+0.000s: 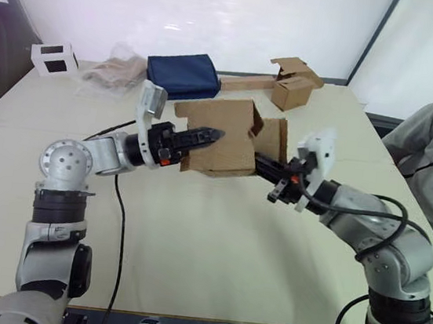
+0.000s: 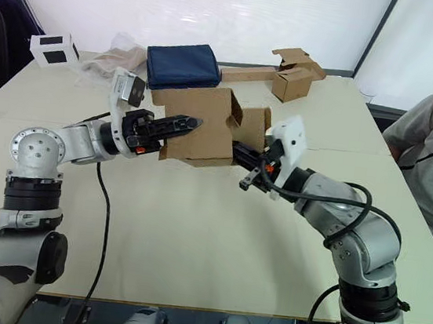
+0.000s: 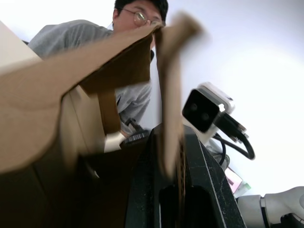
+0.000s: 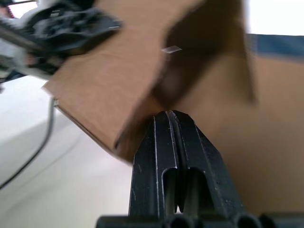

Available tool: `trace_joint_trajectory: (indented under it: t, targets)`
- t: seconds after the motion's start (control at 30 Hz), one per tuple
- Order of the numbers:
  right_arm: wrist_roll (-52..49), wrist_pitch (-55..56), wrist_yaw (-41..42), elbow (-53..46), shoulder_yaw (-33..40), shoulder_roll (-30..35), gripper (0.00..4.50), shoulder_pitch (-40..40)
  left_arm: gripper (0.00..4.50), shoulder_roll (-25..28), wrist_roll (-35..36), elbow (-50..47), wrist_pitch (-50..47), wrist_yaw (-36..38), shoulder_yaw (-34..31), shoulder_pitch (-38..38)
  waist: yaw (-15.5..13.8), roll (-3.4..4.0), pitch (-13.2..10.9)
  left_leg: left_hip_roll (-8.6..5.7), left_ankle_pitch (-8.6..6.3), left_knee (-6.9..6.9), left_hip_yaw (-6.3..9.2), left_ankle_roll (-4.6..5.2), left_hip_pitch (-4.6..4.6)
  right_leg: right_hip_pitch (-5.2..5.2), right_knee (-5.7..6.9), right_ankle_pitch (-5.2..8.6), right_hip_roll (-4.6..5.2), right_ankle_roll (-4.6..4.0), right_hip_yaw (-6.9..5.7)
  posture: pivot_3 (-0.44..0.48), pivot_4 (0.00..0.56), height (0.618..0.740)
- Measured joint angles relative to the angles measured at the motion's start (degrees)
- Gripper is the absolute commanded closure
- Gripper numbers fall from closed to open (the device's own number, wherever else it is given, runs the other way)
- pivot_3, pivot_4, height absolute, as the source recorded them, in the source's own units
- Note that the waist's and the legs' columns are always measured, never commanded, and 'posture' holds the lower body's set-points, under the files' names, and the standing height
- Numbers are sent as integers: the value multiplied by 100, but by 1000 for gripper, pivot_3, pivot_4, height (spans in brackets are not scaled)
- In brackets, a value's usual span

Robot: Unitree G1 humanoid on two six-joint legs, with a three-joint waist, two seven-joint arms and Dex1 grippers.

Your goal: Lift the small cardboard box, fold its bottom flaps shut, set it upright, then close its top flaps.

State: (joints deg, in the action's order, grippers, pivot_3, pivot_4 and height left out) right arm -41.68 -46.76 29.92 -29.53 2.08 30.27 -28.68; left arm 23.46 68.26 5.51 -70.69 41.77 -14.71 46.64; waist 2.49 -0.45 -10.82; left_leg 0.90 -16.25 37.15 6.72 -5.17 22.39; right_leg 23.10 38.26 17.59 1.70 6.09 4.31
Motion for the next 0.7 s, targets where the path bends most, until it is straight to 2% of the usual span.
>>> trace_joint_trajectory:
  t: [0.13, 0.4, 0.43, 0.47, 0.53, 0.67, 0.7]
  targets:
    - [-99, -59, -13, -12, 144, 50, 4500, 9, 4453, 30, 1, 0, -44, 105, 21, -2, 2, 0, 0, 0, -1, 0, 0, 3, 0, 0, 0, 0, 0, 0, 0, 0, 150, 740]
    - [-695, -220, -130, 133, 1049, 185, 4500, 200, 4453, 353, -5, -39, -244, 553, 198, -8, 5, 0, 0, 0, -3, -1, -1, 5, 0, 0, 0, 0, -1, 0, 0, 0, 150, 740]
    - [-889, -255, -145, 208, 1216, 165, 3999, 249, 4500, 366, -7, -41, -258, 622, 246, -5, 1, 0, 0, 0, -3, -1, 0, 5, 0, -1, 0, 0, -1, 0, -1, 0, 150, 740]
    - [-1169, -295, -184, 338, 1462, 79, 3797, 325, 4500, 407, -12, -40, -270, 709, 277, -4, -5, -1, 0, 0, -3, -1, 0, 5, 0, -2, -1, 0, -1, 0, -2, 0, 150, 740]
    - [-1721, -349, -331, 705, 1969, -118, 2980, 551, 4500, 553, -24, -34, -273, 871, 290, 20, -1, -1, -1, 0, -3, -1, -2, 6, 0, -2, 0, 0, 0, 0, 0, 0, 150, 740]
    - [-2466, -419, -638, 1160, 2349, -468, 1544, 801, 4500, 608, -29, -16, -272, 1076, 365, 95, 10, 2, -1, 1, -3, -2, -2, 6, -1, -1, 2, 0, -3, 0, 0, 0, 150, 740]
    - [-2528, -419, -674, 1196, 2364, -506, 1063, 814, 4500, 608, -30, -10, -272, 1088, 390, 100, 13, 2, -1, 1, -3, -2, -2, 6, -2, -1, 2, 0, -3, 0, 1, 0, 150, 740]
